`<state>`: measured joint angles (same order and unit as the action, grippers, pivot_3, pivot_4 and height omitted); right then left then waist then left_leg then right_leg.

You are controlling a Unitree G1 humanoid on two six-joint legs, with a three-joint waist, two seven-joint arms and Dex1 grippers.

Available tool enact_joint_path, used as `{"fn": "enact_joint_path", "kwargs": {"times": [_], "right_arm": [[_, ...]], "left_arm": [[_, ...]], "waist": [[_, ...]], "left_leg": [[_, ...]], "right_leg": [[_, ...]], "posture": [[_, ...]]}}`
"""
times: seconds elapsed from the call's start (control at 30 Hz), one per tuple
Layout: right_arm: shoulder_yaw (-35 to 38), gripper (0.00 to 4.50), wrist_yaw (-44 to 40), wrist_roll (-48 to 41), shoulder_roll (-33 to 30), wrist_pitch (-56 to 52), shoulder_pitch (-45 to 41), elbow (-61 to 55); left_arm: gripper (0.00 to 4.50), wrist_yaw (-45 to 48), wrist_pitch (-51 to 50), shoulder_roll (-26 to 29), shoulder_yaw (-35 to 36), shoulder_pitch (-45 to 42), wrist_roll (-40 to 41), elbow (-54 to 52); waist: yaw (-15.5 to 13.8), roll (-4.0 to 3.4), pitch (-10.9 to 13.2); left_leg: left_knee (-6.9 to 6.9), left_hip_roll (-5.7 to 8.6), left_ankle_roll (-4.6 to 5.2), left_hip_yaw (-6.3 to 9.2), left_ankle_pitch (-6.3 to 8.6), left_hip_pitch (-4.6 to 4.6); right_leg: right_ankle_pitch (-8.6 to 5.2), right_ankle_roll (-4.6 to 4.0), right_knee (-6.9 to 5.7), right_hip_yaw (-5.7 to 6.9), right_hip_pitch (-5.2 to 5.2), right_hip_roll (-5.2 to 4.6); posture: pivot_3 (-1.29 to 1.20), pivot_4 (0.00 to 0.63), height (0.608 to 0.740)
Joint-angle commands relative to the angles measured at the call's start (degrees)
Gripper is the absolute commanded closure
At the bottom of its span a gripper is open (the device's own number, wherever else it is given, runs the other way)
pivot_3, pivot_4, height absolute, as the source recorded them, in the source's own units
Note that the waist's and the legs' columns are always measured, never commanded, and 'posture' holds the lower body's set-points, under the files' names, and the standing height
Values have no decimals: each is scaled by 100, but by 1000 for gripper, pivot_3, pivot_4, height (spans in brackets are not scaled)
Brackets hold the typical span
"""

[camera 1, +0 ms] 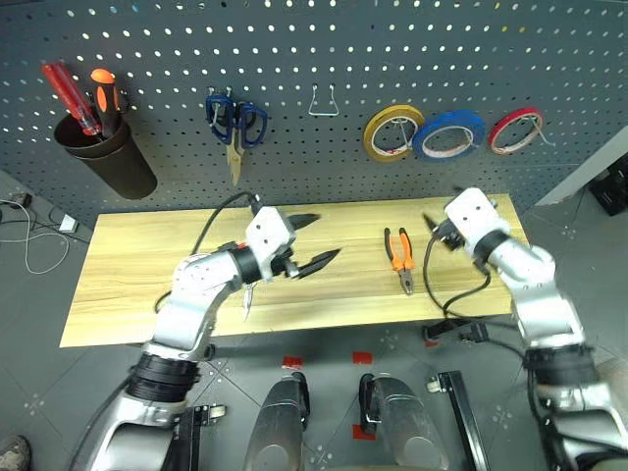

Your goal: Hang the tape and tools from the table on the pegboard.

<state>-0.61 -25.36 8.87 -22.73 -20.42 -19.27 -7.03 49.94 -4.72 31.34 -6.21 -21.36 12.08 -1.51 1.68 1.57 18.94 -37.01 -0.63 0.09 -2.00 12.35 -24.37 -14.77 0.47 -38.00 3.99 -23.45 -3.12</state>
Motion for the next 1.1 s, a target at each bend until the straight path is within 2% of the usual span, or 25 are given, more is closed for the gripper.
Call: {"fn": "enact_joint_path", "kwargs": {"times": [0.03,0.13,0.2,0.3,0.53,0.77,0.9,1.0,1.1], "right_arm": [[88,41,277,-343,551,-1644,190,-926],[181,41,790,-364,1171,-2787,-3,-948],[339,41,1250,-329,1588,-3599,-380,-556],[660,41,1613,-465,1919,-4033,-934,270],[760,41,1852,-619,1799,-3473,-1867,2121],[536,41,1735,-653,1679,-2826,-2599,3902],[479,41,1628,-668,1619,-2632,-2891,4545],[365,626,1522,-628,1548,-2518,-3013,4764],[288,1562,1427,-649,1515,-2548,-2999,4663]], "left_arm": [[806,468,538,467,32,237,-241,233],[806,772,924,869,-17,434,-436,525],[806,965,1011,1084,-9,564,-463,629],[806,1061,1152,1245,31,648,-522,728],[806,1106,969,1228,46,696,-462,447],[806,1097,943,1159,7,610,-489,465],[806,1105,972,1083,-28,542,-509,525],[806,1106,963,1020,-29,513,-485,544],[806,1166,884,981,0,534,-397,525]], "waist": [[12,-2,2],[24,-2,2],[-1,-4,2],[-18,-4,2],[-67,-3,2],[-10,-3,2],[1,-3,2],[-3,-3,2],[-2,-2,2]], "left_leg": [[0,0,0,-4,0,-1],[3,-5,0,-10,1,1],[7,-5,3,-9,3,-1],[5,-5,15,-12,9,-7],[5,1,10,-19,5,-45],[8,0,25,-27,13,-47],[7,-2,26,-27,13,-46],[6,-2,26,-27,13,-46],[6,-2,25,-27,13,-46]], "right_leg": [[0,-1,-3,-4,-6,-1],[8,-16,-5,-8,-15,-1],[9,-21,-7,-7,-22,-2],[13,-28,-8,-9,-33,-3],[14,-29,-13,-10,-71,-3],[12,-28,-8,-13,-71,-1],[12,-28,-11,-12,-71,0],[12,-28,-12,-12,-71,0],[12,-28,-11,-13,-71,0]], "posture": [[-57,318,740],[-52,323,740],[-44,328,740],[-36,332,740],[-13,327,740],[-7,326,740],[-8,322,740],[-14,317,740],[-14,317,740]]}}
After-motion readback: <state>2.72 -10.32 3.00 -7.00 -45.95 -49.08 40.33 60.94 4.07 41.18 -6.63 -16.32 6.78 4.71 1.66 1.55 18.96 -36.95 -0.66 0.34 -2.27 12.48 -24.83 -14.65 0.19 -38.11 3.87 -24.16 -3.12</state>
